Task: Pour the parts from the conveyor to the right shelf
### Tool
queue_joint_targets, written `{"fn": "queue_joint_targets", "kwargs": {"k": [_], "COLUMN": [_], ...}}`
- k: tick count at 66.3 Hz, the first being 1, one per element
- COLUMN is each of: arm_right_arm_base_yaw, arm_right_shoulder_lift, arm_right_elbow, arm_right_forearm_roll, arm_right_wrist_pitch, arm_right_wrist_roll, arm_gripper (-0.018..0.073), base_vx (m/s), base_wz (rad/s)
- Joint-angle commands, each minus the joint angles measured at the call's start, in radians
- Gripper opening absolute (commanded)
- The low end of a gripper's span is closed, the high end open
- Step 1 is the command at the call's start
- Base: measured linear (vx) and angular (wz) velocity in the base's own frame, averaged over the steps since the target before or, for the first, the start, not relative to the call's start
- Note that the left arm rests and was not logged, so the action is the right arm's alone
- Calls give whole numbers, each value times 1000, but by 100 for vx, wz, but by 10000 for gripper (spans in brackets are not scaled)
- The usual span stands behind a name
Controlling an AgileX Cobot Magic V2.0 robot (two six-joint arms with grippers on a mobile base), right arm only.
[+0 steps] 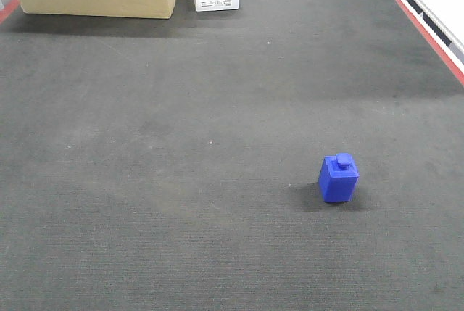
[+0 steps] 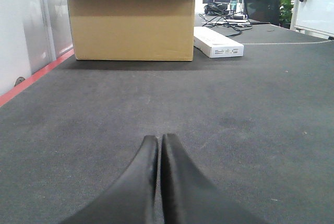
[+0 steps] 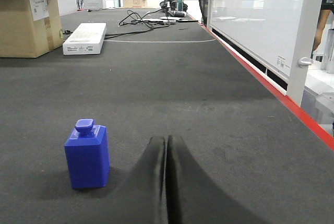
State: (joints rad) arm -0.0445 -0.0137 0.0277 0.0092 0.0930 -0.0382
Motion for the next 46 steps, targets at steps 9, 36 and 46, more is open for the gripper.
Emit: {"fn": "queue_joint_targets", "kwargs": {"k": [9,36,46], "arm_right_arm_base_yaw": [-6,-6,-6], "arm_right_shoulder_lift": [-10,-10,-10], "arm_right_elbow": [9,9,9], "arm_right_forearm_roll": [-9,-9,-9], "arm_right_wrist_pitch": [-72,-72,-72], "arm_right_wrist_roll": [-8,-8,-8], "arm_gripper": [-9,-9,-9], "base_vx": [0,0,0], "base_wz": [0,0,0]}}
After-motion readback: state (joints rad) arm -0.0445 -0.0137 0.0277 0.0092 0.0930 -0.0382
